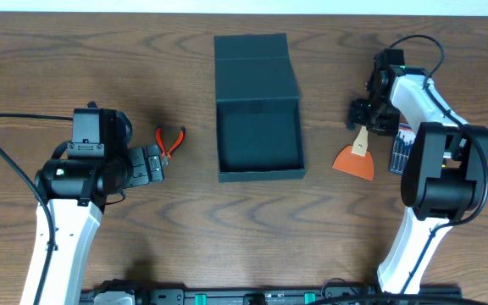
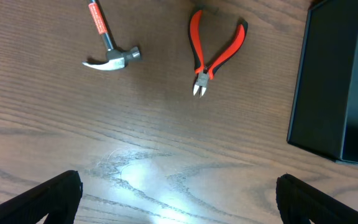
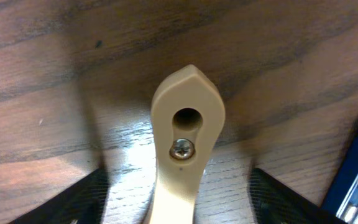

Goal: Pack container

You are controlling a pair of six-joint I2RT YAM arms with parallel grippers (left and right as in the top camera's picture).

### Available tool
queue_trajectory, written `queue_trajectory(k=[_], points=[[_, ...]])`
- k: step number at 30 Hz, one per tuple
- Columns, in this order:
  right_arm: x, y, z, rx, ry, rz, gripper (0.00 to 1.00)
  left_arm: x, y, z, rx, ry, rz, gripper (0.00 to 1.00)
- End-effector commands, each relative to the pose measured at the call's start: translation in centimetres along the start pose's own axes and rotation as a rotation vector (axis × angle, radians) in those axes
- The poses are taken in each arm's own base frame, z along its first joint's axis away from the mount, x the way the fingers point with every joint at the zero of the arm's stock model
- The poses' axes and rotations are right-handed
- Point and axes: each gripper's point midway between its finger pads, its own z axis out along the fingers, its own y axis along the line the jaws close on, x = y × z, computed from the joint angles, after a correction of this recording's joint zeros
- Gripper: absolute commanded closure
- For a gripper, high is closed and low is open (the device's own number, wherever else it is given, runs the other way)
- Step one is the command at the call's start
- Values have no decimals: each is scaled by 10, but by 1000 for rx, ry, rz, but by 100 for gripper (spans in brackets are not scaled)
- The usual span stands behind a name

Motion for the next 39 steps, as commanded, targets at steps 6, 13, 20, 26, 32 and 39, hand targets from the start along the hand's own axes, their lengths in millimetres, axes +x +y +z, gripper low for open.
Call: queue_trajectory(k=[6,13,20,26,32,39], points=[[11,0,20,45,54,-20,46,-6,1,-5,-10,-23,-3,1],[12,0,20,45,55,-16,49,-6,1,-5,-10,-22,-3,2],[5,9,21,-4,32,-15,46,-6,1,-5,-11,-22,4,1],[3,12,22,-19,21,-14,47,-6,1,-5,-11,-22,4,2],[9,13,33,-30,20,-14,46,-6,1,-5,-11,-22,7,2],[24,13,45,-40,50,-14,46,-6,1,-5,-10,-22,7,1]])
